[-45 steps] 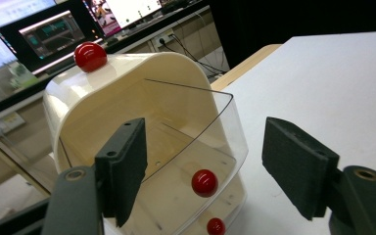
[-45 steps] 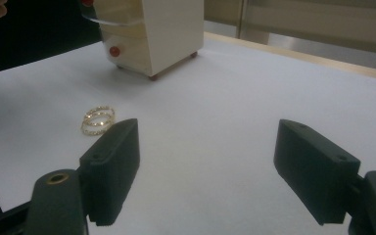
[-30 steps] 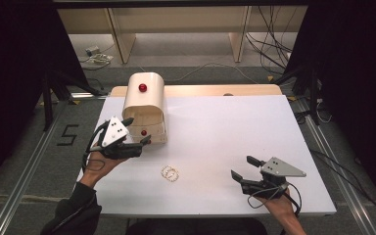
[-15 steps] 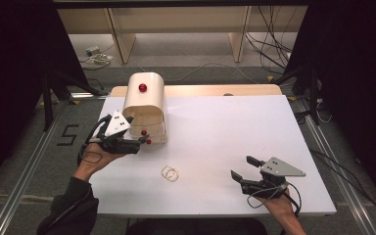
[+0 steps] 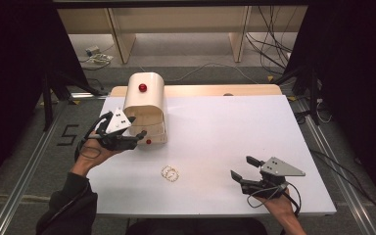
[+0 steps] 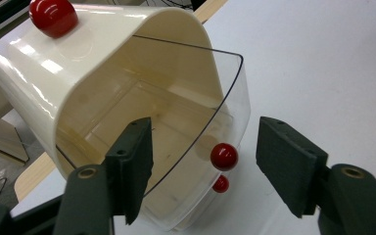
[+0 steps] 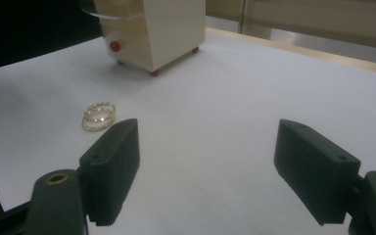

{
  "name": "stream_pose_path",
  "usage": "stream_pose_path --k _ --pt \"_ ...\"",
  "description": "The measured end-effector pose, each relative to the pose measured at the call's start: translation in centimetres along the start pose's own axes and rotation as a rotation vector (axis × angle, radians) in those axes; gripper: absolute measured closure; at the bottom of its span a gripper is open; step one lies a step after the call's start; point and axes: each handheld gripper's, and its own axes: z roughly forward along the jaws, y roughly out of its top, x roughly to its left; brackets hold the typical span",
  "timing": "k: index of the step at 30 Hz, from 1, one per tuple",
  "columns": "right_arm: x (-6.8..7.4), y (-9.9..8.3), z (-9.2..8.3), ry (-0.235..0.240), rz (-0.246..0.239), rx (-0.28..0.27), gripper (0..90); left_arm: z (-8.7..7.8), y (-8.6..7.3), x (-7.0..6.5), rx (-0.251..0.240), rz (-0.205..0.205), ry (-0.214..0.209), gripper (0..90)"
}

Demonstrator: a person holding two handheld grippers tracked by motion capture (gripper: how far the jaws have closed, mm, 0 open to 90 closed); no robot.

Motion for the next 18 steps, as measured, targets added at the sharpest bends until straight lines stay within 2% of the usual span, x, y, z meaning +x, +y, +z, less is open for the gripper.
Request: stream_pose_path --k 10,15,18 --pt "-0.01 -0.02 0.12 0.004 -0.008 0.004 25.7 0.73 -0.19 0.29 0.045 0.053 0.02 52.5" --pt "-0.02 -0.03 0.11 0.006 -0.007 0.006 25.7 0.76 -0.42 0.41 0.054 0.067 0.022 59.8" --pt "0.02 -0.03 0.14 0.007 -0.006 0.011 25.8 0.89 -0.46 0.29 0.053 0.075 0.039 63.2"
